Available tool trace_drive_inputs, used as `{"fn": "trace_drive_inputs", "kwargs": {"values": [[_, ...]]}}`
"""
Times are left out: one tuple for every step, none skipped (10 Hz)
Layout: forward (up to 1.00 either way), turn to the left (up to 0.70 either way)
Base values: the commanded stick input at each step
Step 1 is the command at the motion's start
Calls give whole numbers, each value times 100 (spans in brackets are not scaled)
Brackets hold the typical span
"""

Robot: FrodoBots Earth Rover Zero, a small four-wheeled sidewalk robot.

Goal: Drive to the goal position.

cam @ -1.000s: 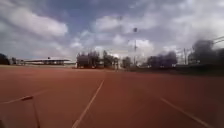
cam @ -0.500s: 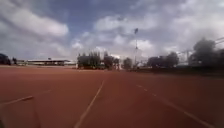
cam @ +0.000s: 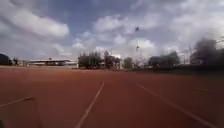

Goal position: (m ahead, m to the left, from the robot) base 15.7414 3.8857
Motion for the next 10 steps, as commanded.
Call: {"fn": "trace_drive_inputs", "kwargs": {"values": [[70, 0], [70, 0], [70, 0], [70, 0], [70, 0], [70, 0], [70, 0], [70, 0], [70, 0], [70, 0]]}}
